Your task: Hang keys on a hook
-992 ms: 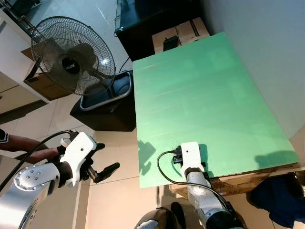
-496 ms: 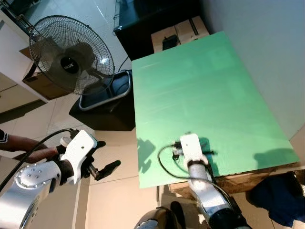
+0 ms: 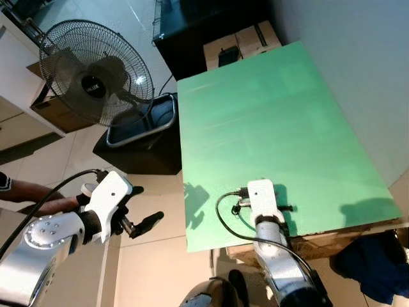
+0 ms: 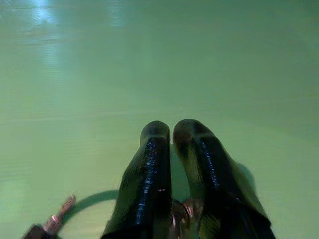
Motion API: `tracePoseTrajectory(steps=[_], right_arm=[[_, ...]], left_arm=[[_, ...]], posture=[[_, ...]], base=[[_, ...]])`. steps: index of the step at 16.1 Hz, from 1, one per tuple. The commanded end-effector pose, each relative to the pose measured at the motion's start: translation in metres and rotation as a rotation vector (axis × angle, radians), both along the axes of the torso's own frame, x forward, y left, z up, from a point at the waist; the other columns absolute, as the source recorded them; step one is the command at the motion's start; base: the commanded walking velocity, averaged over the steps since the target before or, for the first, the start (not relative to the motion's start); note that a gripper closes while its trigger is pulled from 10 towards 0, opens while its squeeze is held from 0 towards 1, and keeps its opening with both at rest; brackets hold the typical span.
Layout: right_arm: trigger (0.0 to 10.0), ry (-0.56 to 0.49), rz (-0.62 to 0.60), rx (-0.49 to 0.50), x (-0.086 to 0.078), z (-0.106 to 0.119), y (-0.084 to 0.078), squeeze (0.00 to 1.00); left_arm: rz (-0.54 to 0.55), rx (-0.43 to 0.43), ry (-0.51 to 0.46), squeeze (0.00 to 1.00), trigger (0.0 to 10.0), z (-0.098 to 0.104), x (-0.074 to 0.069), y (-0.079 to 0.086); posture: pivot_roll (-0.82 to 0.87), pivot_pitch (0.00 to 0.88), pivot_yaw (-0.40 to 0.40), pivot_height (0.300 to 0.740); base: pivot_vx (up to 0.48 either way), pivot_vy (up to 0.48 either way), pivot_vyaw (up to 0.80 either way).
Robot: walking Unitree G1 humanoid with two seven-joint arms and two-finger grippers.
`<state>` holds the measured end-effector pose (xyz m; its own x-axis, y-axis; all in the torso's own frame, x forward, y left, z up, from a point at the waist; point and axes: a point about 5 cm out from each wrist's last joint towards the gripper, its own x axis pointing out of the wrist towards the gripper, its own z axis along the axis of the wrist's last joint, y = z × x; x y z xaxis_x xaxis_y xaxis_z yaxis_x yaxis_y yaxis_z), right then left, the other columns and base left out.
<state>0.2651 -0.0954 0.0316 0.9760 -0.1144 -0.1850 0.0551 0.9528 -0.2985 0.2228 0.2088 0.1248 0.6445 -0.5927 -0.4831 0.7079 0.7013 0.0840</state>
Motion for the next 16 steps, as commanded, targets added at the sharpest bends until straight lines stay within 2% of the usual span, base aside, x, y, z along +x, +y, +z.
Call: tracePoseTrajectory(steps=[1, 8, 9, 16], right_arm=[[10.0, 0.039, 0.012, 0.073, -0.011, -0.004, 0.024, 1.00], [10.0, 0.094, -0.015, 0.154, -0.018, -0.010, 0.033, 1.00], [10.0, 0.086, -0.030, 0.149, -0.018, -0.009, 0.031, 0.00], [10.0, 0.142, -0.055, 0.194, -0.020, -0.018, 0.027, 0.00]], left_arm=[[0.017, 0.018, 0.025, 0.00, 10.0, -0.005, -0.001, 0.005], [0.016, 0.020, 0.023, 0.00, 10.0, -0.004, -0.002, 0.005], [0.017, 0.020, 0.023, 0.00, 10.0, -0.003, -0.002, 0.005], [0.017, 0.022, 0.026, 0.00, 10.0, -0.003, -0.003, 0.006]], posture=[[0.00, 0.220, 0.400, 0.740], [0.01, 0.225, 0.400, 0.740], [0.01, 0.225, 0.400, 0.740], [0.01, 0.235, 0.400, 0.740]], base=[[0.000, 0.000, 0.00], [0.000, 0.000, 0.00], [0.000, 0.000, 0.00], [0.000, 0.000, 0.00]])
